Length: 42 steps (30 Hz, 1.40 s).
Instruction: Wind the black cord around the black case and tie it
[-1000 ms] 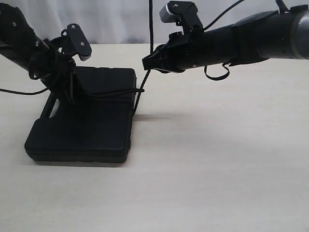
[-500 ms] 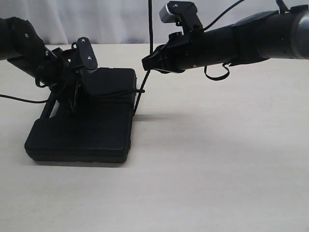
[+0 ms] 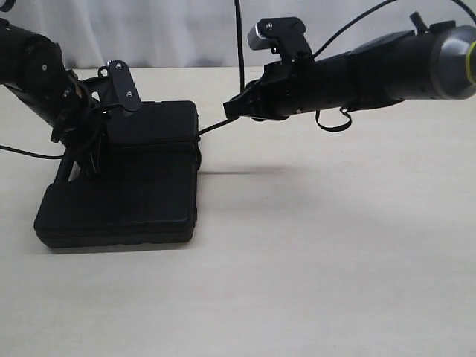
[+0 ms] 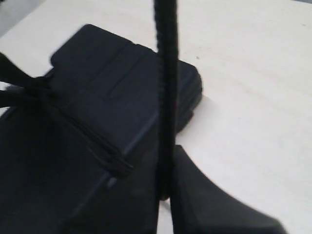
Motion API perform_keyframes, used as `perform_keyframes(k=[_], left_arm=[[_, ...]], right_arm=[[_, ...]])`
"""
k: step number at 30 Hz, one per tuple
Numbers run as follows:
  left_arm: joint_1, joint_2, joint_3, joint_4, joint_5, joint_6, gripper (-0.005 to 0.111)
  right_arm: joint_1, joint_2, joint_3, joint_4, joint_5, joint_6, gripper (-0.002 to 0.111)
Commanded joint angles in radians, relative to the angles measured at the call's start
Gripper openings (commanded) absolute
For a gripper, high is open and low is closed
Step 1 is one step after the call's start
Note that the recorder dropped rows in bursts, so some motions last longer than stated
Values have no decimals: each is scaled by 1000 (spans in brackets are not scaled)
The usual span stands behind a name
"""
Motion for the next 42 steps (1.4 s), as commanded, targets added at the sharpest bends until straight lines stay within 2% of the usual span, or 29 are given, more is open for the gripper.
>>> perform_keyframes(k=[1, 7, 9, 11, 14, 16, 18, 21, 23, 24, 26, 28, 33, 37, 42], left_arm=[[11, 7, 5, 52, 78, -11, 0], [11, 7, 5, 87, 103, -11, 0], [11, 7, 5, 87, 103, -11, 0], [11, 7, 5, 87, 103, -11, 0], [11, 7, 5, 87, 103, -11, 0], [11, 7, 5, 87, 103, -11, 0], [11, 7, 5, 87, 98, -11, 0], [11, 7, 5, 87, 93, -11, 0], [11, 7, 5, 85, 91, -11, 0], [11, 7, 5, 79, 91, -11, 0], [11, 7, 5, 57, 74, -11, 0], [11, 7, 5, 31, 53, -11, 0], [11, 7, 5, 30, 57, -8, 12], [11, 7, 5, 28, 57, -8, 15], [11, 7, 5, 28, 57, -8, 15]], right_arm=[[-11, 77, -4, -5, -128, -3, 4], [-11, 91, -2, -70, -212, -3, 4], [-11, 91, 16, -71, -302, -3, 4], [-11, 91, 31, -71, -384, -11, 15], [-11, 91, 36, -60, -445, -4, 47], [-11, 91, 42, -60, -511, -4, 58], [-11, 91, 53, -60, -563, -11, 58], [-11, 78, 53, -60, -549, -59, 58], [-11, 54, 53, -73, -414, -157, 58], [-11, 39, 53, -130, -268, -200, 58], [-6, 30, 47, -274, -96, -202, 58], [18, 34, 42, -350, -51, -214, 58], [131, 52, 42, -356, -239, -289, 58], [203, 134, 35, -356, -556, -307, 58], [204, 244, -65, -351, -589, -301, 57]])
